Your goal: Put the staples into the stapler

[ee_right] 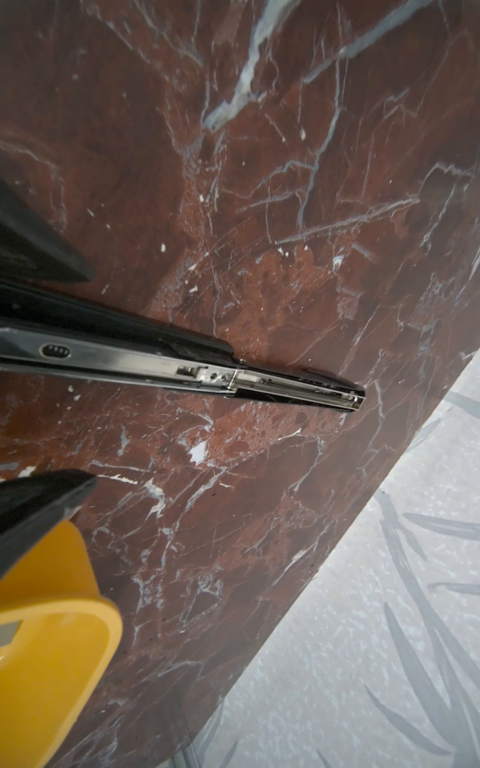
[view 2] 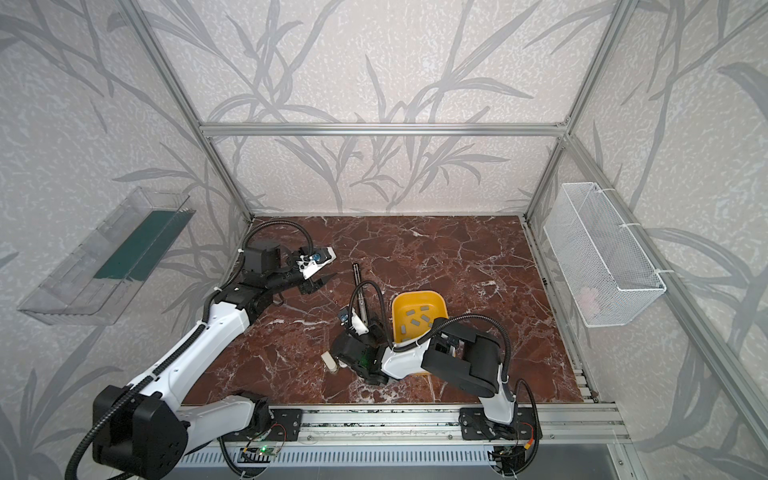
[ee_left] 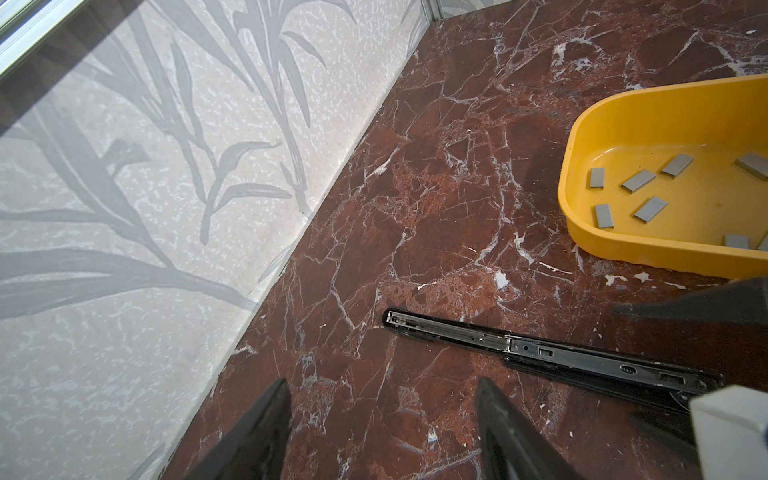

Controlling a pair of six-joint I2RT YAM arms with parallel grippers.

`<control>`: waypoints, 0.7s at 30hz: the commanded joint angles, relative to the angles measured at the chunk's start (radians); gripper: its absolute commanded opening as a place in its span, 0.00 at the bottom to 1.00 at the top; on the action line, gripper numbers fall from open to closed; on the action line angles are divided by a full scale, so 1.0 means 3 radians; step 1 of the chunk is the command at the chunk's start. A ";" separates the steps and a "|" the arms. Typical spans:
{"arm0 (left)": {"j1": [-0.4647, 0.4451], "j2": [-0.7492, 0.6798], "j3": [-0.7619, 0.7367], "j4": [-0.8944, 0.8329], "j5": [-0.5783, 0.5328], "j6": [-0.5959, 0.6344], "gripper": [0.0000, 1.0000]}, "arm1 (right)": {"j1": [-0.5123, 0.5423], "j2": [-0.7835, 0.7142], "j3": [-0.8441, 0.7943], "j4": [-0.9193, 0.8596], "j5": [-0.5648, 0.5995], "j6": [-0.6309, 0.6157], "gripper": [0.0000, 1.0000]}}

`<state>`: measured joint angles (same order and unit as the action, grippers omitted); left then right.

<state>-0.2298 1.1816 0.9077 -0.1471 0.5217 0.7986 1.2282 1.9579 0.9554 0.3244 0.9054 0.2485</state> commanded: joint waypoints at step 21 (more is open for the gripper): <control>-0.0158 0.0251 0.0326 -0.0310 -0.0137 -0.0625 0.68 | -0.0135 -0.0515 0.0000 -0.0124 -0.0225 -0.0254 0.59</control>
<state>-0.2676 1.2449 0.9337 -0.1905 0.5003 0.7010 1.1873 1.9156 0.9680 0.2039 0.8482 0.2527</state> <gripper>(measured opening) 0.675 0.594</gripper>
